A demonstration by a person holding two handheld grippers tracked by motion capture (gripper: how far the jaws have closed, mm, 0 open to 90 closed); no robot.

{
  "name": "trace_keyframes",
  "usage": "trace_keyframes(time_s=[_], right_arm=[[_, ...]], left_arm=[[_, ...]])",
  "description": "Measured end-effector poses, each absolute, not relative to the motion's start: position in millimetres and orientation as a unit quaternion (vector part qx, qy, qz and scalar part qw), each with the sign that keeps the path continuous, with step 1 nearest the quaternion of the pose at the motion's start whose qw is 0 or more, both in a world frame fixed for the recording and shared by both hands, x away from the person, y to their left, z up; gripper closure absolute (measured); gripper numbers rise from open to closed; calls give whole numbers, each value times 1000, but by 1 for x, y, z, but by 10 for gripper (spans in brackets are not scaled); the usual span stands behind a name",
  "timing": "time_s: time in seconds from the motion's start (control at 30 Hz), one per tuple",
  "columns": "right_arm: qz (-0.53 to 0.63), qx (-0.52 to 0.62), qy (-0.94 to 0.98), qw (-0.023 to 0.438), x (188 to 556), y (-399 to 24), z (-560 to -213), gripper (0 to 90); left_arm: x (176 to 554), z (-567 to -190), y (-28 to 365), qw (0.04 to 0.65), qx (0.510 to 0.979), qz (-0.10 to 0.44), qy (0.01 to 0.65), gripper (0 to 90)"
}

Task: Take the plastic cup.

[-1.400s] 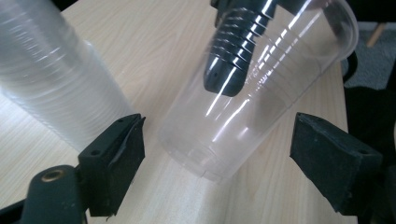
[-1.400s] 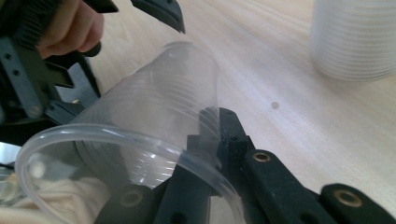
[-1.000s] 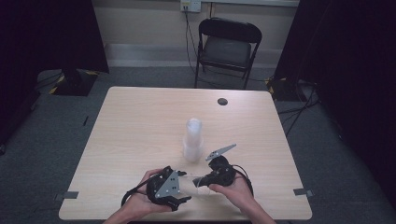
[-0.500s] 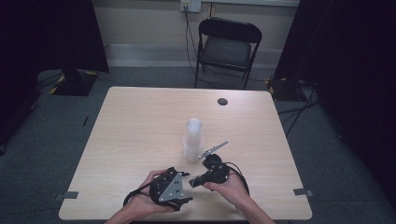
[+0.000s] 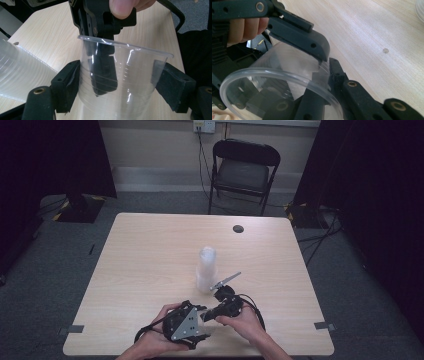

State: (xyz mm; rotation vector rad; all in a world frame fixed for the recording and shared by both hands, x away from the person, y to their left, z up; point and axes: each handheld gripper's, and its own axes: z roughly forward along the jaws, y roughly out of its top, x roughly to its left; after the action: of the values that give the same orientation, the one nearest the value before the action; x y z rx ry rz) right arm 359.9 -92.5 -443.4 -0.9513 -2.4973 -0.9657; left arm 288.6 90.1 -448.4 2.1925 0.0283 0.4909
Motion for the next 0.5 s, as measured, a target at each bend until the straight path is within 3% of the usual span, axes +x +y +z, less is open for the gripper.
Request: trace_keyframes(time_s=[0.23,0.5], right_arm=[[-341,-336,-866,146,359,-94,-443,895],[-352,-339,-862,135,360,-96,-441,830]], left_arm=[[287,-448,91,432,878,207,1,306],[290,-449,92,441,874,204,14,325]])
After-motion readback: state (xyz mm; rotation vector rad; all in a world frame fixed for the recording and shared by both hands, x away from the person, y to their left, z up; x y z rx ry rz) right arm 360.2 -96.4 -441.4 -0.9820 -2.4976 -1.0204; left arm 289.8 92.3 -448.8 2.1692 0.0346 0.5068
